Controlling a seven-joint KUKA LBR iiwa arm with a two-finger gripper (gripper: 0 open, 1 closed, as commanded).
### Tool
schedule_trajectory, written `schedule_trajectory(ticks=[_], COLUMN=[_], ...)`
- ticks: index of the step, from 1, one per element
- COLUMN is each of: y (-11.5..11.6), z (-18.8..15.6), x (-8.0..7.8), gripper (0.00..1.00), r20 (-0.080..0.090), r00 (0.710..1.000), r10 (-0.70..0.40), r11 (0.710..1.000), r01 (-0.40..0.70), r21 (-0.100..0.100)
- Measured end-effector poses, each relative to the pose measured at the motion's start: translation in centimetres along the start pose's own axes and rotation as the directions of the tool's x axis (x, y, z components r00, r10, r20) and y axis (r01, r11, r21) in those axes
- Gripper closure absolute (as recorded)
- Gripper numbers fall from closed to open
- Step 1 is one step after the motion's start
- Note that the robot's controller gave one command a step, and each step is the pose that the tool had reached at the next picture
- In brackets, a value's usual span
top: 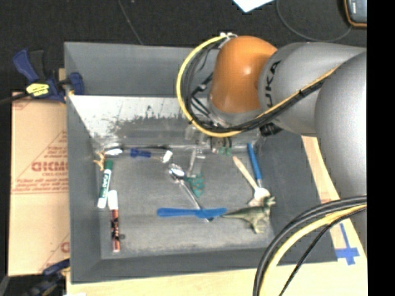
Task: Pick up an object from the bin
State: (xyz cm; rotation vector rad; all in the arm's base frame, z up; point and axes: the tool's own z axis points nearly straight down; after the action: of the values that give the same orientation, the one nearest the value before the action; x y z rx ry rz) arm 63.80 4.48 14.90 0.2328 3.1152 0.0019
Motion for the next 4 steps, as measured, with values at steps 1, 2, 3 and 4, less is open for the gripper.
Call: schedule_trajectory(ticks=[1,2,3,4], y=[-0.2,0.2,-0.3,-0.3], z=[7.0,7.7,6.8,6.8], x=[-0.6,1.1,-0.7,-0.7], gripper=[0.00,0.00,1.00,1.00], r20=[-0.011,0.011,-0.006,-0.006], r00=[0.998,0.996,0.998,0.998], r10=[-0.061,0.092,-0.056,-0.056], r11=[0.998,0.996,0.998,0.998], r01=[0.062,-0.092,0.056,0.056], r21=[0.001,-0.004,0.001,0.001])
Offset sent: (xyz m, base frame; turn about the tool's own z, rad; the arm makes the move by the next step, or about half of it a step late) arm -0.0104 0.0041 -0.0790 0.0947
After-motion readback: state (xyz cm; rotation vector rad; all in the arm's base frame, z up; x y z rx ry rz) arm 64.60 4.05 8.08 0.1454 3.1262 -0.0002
